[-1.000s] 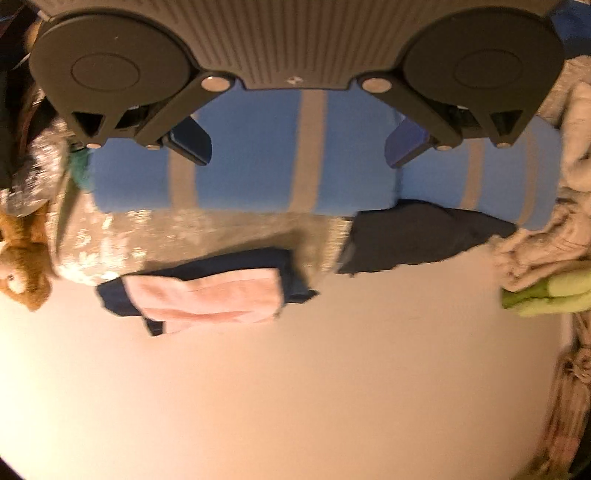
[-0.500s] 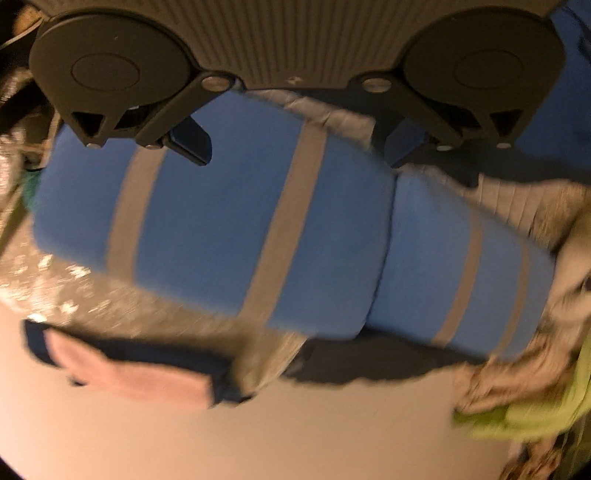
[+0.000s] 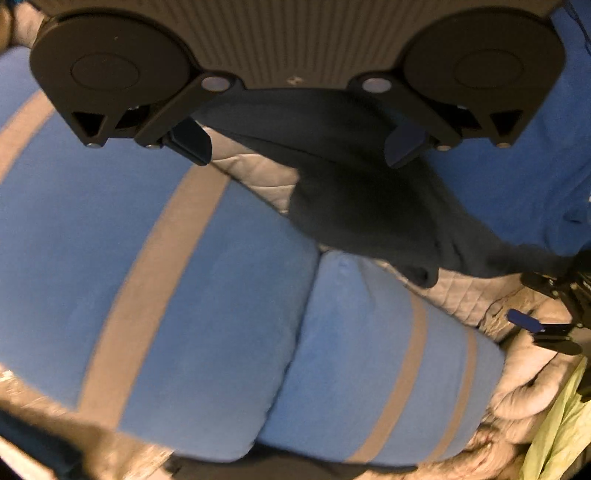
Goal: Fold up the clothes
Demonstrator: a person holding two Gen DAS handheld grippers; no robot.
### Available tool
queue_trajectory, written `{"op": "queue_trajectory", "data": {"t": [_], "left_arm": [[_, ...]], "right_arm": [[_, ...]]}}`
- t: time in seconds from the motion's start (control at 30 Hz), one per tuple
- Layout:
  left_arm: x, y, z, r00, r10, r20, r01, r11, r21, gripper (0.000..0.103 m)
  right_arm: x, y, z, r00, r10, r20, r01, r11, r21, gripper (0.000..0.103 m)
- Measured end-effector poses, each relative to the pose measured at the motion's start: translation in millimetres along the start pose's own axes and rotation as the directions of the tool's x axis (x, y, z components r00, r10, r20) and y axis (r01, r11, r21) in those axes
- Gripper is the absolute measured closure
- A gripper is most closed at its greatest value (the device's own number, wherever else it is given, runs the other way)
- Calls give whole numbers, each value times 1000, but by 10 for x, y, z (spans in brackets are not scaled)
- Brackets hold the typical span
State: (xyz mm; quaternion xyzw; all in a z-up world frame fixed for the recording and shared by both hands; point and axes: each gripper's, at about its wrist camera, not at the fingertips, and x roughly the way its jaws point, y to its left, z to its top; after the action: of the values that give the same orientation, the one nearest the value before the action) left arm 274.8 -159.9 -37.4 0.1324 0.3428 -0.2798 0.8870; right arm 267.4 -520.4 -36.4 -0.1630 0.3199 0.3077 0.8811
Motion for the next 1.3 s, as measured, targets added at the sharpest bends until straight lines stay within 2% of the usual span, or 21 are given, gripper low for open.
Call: {"op": "queue_trajectory", "data": {"t": [0.2,0.4,0.53,0.63,0.7,0.77,0.8,0.83,0.87,0.9,0.93,1.0,1.03,1.1,1.17,1.23,1.3], "left_arm": [[515,156,53,994,-111,-25,107,989,-101,19],[908,329,126,982,-189,-18,179,953,-246,20],[1135,444,223,965,-263,-11,244,908,-341,20],[1290,523,264,943,-333,13,304,845,-439,20],[1373,565,264,926,-374,43,343,792,-506,24],[1449,599,255,912,-404,71,369,735,-569,46],[1478,606,245,916,-396,72,356,714,-603,50],[1489,603,235,922,-381,72,337,696,-634,59],[1492,595,225,928,-365,72,318,678,-663,67],[1472,571,230,933,-353,70,305,674,-672,70],[1439,538,242,938,-341,67,295,679,-672,74],[1354,465,279,946,-318,68,281,695,-662,80],[1288,416,316,950,-304,75,280,715,-641,82],[1117,284,421,960,-264,99,271,771,-576,84],[938,131,538,971,-204,123,238,838,-491,85],[775,-63,628,982,-116,147,165,909,-384,85],[679,-256,678,985,-39,169,88,952,-292,86]], "right_arm": [[453,-14,117,997,68,-32,-66,997,47,0],[809,-146,199,986,162,-43,-153,973,171,0],[1076,-223,236,979,192,-65,-170,952,256,0],[1279,-304,241,969,230,-90,-186,919,346,0],[1415,-406,221,957,276,-93,-207,868,452,0],[1507,-557,164,945,323,-48,-238,784,574,0],[1540,-638,124,939,344,-18,-257,734,629,1],[1572,-707,80,934,356,12,-268,679,684,2],[1591,-754,40,934,355,32,-266,634,726,7],[1595,-780,14,937,348,41,-258,607,752,16],[1594,-800,-8,940,339,46,-249,585,772,21],[1509,-787,-5,947,314,60,-248,604,758,41],[1452,-774,3,951,302,71,-253,620,743,46],[1339,-749,20,956,279,95,-261,651,713,62],[1218,-717,41,959,254,124,-268,685,678,65],[1052,-621,106,964,206,167,-265,754,601,67],[908,-529,142,966,157,207,-246,810,532,67]]}}
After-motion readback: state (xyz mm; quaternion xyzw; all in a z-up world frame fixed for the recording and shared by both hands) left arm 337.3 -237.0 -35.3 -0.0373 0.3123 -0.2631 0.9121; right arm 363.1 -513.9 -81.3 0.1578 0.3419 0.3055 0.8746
